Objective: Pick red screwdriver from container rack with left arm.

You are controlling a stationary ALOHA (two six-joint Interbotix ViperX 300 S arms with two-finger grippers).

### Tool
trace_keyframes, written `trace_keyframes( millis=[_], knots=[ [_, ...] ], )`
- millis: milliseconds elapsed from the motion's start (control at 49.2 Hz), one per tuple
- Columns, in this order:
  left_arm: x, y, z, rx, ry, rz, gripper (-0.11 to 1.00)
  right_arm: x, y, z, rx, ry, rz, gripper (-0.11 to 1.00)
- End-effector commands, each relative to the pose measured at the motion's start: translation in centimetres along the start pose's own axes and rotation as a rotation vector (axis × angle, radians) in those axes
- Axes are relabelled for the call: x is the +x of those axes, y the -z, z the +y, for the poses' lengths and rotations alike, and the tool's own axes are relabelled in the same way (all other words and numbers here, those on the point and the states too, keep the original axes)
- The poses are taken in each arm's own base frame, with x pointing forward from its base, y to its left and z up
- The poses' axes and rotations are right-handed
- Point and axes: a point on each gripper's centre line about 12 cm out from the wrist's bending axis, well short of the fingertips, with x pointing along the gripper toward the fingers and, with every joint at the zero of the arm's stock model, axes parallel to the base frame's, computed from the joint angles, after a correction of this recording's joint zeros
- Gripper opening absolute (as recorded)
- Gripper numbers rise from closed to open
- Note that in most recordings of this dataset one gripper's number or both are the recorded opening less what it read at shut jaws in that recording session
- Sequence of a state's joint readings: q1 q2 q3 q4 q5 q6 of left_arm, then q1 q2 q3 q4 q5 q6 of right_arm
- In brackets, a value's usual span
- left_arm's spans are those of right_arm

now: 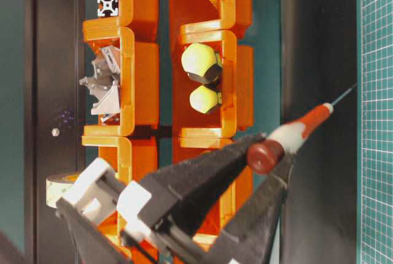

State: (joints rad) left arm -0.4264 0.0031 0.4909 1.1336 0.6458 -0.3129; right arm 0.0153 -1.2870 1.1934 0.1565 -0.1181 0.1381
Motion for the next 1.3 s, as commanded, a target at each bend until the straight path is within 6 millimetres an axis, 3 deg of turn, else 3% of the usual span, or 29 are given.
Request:
trace_keyframes(
  millis=[0, 305, 488, 549, 793, 935, 1097, 1280],
  knots=[
    [-0.4, -1.0, 1.0, -0.011, -0.02, -0.037, 0.23, 0.3, -1.0, 0.3, 0.003, -0.002, -0.014, 0.0],
    [0.1, -0.6, 0.5, -0.017, -0.001, -0.035, 0.25, 0.3, -0.8, 0.2, 0.003, 0.0, 0.0, 0.0],
    [0.4, -0.5, -0.6, -0.05, 0.038, -0.075, 0.75, 0.3, -0.8, 0.2, 0.003, 0.0, 0.0, 0.0],
    [0.4, -0.4, -0.8, -0.083, 0.047, -0.082, 0.85, 0.3, -0.8, 0.2, 0.003, 0.0, 0.0, 0.0],
    [0.0, 0.4, -1.3, -0.334, 0.065, -0.067, 0.83, 0.3, -0.8, 0.2, 0.001, 0.0, 0.001, 0.0],
    [-2.6, 0.6, 0.6, -0.572, 0.041, -0.117, 0.83, 0.3, -0.8, 0.2, 0.003, 0.0, 0.001, 0.0],
    [-7.9, 1.1, 4.3, -0.829, 0.003, -0.253, 0.82, 0.2, -0.2, 0.2, 0.001, 0.006, 0.047, 0.0],
    [-14.1, 3.2, 7.2, -0.95, -0.024, -0.432, 0.82, 0.2, 0.2, 0.1, -0.002, 0.012, 0.09, 0.0]
  ],
)
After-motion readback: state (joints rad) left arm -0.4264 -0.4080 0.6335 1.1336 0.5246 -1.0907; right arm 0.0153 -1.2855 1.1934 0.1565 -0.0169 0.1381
